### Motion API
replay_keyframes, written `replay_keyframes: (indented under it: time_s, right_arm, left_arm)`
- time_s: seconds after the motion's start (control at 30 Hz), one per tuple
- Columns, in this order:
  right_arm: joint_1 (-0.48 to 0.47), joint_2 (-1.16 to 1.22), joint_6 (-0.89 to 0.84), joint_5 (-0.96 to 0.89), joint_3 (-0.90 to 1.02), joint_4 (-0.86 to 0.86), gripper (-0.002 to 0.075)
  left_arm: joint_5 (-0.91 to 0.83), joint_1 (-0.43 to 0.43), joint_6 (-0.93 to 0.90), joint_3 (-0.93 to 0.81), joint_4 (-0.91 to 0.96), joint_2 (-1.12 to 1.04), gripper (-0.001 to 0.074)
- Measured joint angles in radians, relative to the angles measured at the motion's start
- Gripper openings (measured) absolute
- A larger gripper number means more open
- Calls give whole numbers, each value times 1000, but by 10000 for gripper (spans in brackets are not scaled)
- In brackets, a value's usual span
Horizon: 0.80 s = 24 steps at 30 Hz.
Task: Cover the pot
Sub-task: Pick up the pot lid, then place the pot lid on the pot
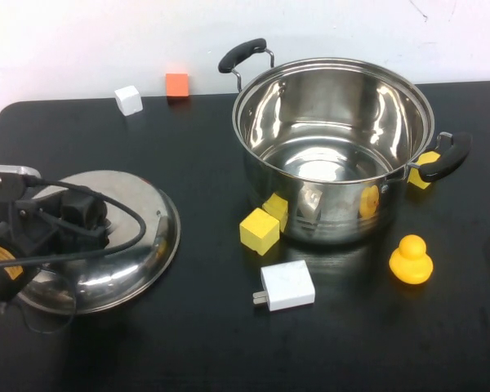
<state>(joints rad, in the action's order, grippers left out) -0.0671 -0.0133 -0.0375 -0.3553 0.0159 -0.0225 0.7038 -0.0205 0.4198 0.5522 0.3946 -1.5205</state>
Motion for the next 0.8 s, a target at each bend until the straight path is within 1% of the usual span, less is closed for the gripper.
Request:
replay_keyframes:
  time_s: [0.07,0.13,0.2,0.3,0.37,0.4,0.53,0.67,0.8]
  right_arm:
    - [0,0,0,0,0,0,-2]
    - [0,0,0,0,0,0,-2]
    - [0,0,0,0,0,0,-2]
    - [0,0,0,0,0,0,-2]
    - [0,0,0,0,0,0,-2]
    - [0,0,0,0,0,0,-2]
    - [0,0,0,0,0,0,-2]
    - [0,0,0,0,0,0,-2]
    - [0,0,0,0,0,0,-2]
  left_arm:
    - [-44,0,2,-2,0,55,334]
    - [-127,0,7,17,-2,129,334]
    - [-243,-7,24,70,3,215,334]
    - [-418,-46,68,201,14,304,334]
    - [-483,-93,118,290,29,332,334]
    - [-494,-117,141,324,37,338,334]
    - [-510,-254,195,462,65,319,334]
    - [-547,-407,208,592,92,226,334]
    - [-615,-521,209,735,145,82,334]
